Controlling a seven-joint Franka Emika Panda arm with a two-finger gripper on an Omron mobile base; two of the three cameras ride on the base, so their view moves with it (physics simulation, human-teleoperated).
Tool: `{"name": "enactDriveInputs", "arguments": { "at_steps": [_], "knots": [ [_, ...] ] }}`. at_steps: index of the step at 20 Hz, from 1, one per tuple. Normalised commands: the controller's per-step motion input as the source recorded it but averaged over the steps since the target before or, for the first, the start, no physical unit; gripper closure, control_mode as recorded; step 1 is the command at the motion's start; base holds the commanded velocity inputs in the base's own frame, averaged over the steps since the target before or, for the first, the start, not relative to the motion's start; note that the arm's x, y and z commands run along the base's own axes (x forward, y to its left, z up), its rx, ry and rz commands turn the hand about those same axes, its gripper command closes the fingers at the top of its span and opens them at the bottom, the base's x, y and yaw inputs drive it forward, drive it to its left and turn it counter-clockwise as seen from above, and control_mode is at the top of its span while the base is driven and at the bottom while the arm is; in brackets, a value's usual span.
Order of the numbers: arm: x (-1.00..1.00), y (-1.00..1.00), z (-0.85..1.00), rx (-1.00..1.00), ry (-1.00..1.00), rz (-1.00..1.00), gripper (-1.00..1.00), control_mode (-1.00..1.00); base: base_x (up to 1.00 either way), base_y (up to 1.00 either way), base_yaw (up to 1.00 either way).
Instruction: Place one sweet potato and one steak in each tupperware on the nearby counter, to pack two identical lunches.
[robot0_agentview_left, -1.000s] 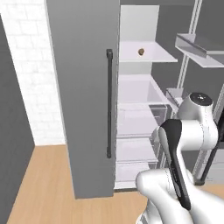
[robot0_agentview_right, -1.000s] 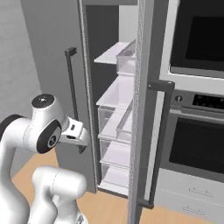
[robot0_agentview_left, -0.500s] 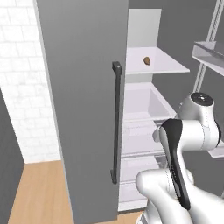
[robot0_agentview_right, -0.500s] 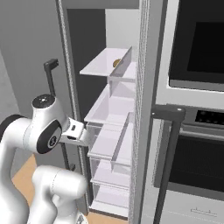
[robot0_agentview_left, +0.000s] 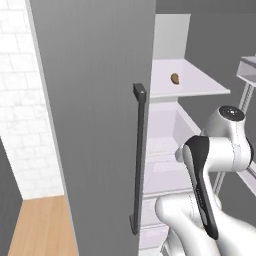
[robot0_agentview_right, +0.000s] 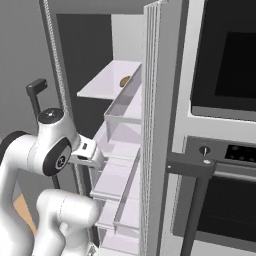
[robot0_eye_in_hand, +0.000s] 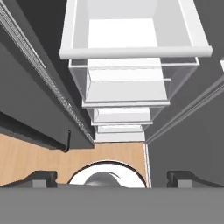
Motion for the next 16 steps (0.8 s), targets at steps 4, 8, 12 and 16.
{"name": "enactDriveInputs", "arguments": {
  "at_steps": [4,8,12,16],
  "knots": [
    [0.12,-0.03,0.00,0.00,-0.02,0.00,-1.00,-1.00,0.14,-0.04,0.00],
    [0.29,0.00,0.36,0.00,-0.20,0.00,-1.00,-1.00,0.00,0.00,0.00],
    [0.51,0.00,0.72,0.00,-0.31,0.00,-1.00,-1.00,0.00,0.00,0.00],
    [0.29,0.00,0.94,0.00,-0.22,-0.06,-1.00,-1.00,0.00,0.00,0.00]
  ]
}}
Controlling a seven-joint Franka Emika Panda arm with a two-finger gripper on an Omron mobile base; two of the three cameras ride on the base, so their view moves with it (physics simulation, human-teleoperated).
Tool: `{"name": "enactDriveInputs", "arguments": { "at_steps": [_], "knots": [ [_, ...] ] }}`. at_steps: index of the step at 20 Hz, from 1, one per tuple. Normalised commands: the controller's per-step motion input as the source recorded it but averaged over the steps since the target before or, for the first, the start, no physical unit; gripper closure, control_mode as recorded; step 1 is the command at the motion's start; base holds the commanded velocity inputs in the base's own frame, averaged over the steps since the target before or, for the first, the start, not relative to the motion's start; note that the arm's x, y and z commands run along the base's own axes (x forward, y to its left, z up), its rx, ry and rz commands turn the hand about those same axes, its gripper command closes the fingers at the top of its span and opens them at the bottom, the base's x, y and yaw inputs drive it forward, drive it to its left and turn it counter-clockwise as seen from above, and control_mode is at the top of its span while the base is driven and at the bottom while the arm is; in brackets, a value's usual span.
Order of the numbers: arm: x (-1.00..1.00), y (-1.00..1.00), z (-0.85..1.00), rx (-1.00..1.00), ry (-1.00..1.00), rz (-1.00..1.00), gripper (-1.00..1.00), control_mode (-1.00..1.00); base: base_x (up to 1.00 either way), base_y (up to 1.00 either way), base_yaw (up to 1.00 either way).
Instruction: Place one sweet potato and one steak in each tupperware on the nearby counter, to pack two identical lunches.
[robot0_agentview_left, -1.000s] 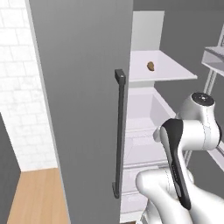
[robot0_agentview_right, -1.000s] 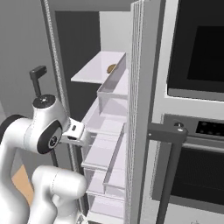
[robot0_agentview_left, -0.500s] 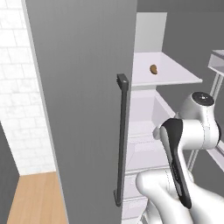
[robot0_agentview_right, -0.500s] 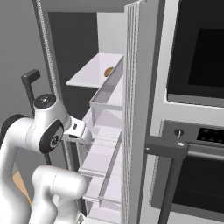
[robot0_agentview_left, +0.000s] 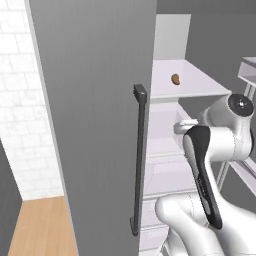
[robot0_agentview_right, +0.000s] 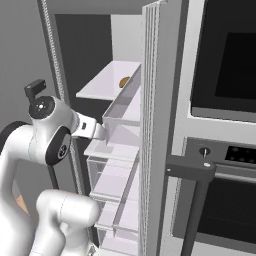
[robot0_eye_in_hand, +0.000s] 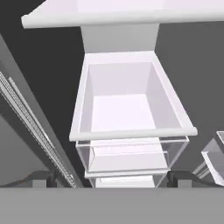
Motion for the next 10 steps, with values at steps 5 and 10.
{"name": "enactDriveInputs", "arguments": {
  "at_steps": [5,10],
  "knots": [
    [0.29,0.00,0.90,0.00,-0.14,-0.11,-1.00,-1.00,0.00,0.00,0.00],
    [0.40,-0.04,0.50,0.00,-0.12,-0.12,-1.00,-1.00,0.00,0.00,0.00]
  ]
}}
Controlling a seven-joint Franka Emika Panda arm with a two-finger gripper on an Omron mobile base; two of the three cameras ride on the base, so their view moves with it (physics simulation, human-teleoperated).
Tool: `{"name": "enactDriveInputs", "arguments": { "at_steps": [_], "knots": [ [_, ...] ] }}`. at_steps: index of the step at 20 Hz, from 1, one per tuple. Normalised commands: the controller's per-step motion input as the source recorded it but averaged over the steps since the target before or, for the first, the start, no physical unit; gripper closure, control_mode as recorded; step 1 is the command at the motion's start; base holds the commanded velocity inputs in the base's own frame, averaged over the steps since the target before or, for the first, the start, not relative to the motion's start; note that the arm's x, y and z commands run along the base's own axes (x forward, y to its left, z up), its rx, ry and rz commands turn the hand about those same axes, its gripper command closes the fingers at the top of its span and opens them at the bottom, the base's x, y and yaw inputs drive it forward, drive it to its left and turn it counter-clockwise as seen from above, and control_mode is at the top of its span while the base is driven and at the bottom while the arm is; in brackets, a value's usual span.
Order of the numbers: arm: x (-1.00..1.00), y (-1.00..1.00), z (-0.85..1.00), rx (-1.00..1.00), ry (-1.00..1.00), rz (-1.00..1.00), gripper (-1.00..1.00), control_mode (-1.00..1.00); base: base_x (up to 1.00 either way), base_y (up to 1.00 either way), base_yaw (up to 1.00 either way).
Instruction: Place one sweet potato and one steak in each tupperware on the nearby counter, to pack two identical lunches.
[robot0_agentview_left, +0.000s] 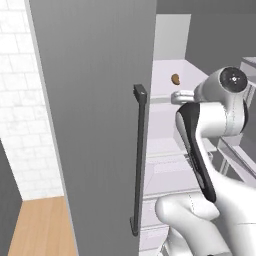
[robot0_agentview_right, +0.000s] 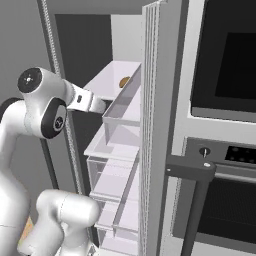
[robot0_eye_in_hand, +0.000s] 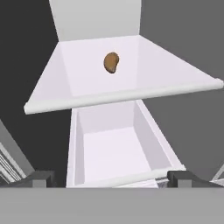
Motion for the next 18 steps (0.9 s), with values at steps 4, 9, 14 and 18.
{"name": "enactDriveInputs", "arguments": {
  "at_steps": [4,9,14,18],
  "knots": [
    [0.56,-0.25,0.05,0.03,-0.12,-0.09,-1.00,-1.00,0.00,0.00,0.00],
    [0.60,-0.31,0.03,0.10,0.01,-0.02,-1.00,-1.00,0.00,0.00,0.00],
    [0.74,-0.02,0.02,0.08,0.07,0.03,-1.00,-1.00,0.00,0.00,0.00],
    [0.64,0.00,0.02,0.01,0.16,0.03,-1.00,-1.00,0.00,0.00,0.00]
  ]
}}
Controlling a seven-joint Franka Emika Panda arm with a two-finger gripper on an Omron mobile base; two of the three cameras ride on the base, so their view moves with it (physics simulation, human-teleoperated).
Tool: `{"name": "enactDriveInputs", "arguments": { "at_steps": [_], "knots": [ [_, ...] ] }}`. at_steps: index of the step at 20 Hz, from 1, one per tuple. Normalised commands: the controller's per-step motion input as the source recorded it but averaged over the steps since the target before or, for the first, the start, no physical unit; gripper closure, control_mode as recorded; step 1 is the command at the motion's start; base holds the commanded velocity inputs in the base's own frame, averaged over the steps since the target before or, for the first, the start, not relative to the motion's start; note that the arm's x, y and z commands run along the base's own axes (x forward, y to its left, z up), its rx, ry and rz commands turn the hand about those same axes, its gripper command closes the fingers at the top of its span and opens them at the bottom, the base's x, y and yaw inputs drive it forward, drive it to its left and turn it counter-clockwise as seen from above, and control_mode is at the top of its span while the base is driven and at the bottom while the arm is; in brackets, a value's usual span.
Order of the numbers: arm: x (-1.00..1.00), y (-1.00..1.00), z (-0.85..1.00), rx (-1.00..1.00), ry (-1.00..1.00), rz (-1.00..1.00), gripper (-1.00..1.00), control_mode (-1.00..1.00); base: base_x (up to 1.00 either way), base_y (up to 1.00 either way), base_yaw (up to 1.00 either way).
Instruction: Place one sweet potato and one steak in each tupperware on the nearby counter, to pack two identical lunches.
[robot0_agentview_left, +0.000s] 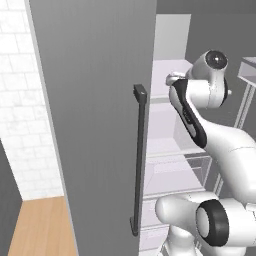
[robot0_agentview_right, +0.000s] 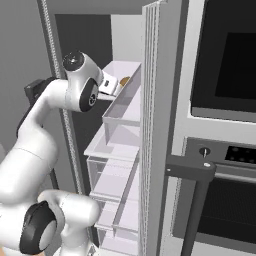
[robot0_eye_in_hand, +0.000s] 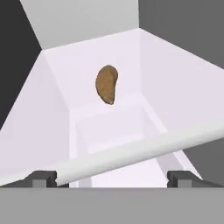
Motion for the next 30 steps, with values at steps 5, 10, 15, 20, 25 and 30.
{"name": "enactDriveInputs", "arguments": {
  "at_steps": [5,10,15,20,25,30],
  "knots": [
    [0.62,-0.13,0.00,0.00,0.13,0.03,-1.00,-1.00,0.00,0.00,0.00],
    [0.63,-0.17,-0.01,0.00,0.01,0.01,-1.00,-1.00,0.00,0.00,0.00],
    [0.63,-0.03,-0.18,0.00,0.00,0.00,-1.00,-1.00,0.00,0.00,0.00],
    [0.54,-0.06,-0.20,0.00,0.00,0.00,-1.00,-1.00,0.00,0.00,0.00],
    [0.42,-0.20,-0.08,0.00,0.00,0.00,-1.00,-1.00,0.00,0.00,0.00],
    [0.33,-0.07,-0.33,0.00,0.00,0.00,-1.00,-1.00,0.00,0.00,0.00]
  ]
}}
